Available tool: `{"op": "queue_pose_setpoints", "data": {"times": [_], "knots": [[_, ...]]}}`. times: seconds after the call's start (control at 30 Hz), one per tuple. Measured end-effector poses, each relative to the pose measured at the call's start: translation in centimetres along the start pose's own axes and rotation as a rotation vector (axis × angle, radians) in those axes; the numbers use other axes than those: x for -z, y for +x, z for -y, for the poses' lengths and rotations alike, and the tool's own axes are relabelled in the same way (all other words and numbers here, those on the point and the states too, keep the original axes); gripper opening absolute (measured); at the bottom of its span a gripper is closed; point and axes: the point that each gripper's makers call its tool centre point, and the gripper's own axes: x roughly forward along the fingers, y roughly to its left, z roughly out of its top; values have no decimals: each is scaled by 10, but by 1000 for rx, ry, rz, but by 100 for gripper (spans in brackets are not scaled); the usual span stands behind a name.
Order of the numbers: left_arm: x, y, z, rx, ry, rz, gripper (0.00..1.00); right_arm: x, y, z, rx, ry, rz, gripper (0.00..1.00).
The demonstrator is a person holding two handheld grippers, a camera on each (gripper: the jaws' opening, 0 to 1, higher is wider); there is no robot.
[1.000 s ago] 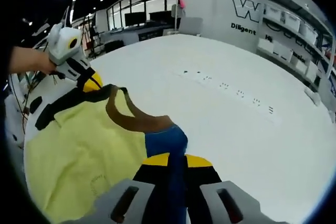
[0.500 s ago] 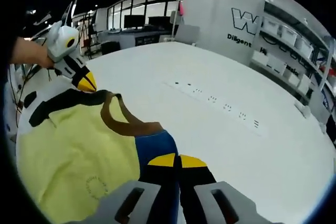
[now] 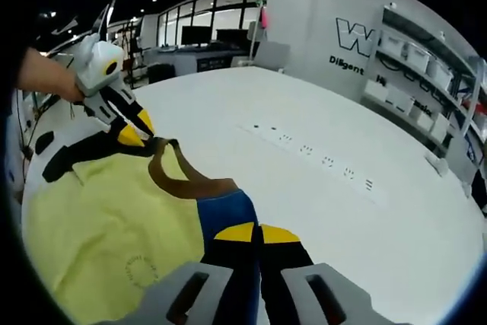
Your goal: Fold the garment on the visible template until the final outline fits inside the template.
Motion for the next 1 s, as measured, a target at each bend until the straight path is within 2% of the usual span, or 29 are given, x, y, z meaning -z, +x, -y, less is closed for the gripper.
{"op": "queue_pose_setpoints", "data": {"times": [0.07,0.2,0.3,0.6,0.77,1.0], "knots": [[0,0,6,19,-12,11,12,1,0,-1,-1,4,0,0],[-1,-1,5,7,-9,24,10,3,2,-2,-3,13,-3,0],[1,-3,6,15,9,7,4,3,2,-3,-4,8,-5,0],[9,-13,-7,-23,20,-29,3,0,-2,-1,1,8,11,0],[4,-21,-17,-43,40,-13,3,0,1,-4,-5,-10,14,0],[-4,-20,-28,-78,83,-4,3,-4,6,-1,8,-35,23,0]]}}
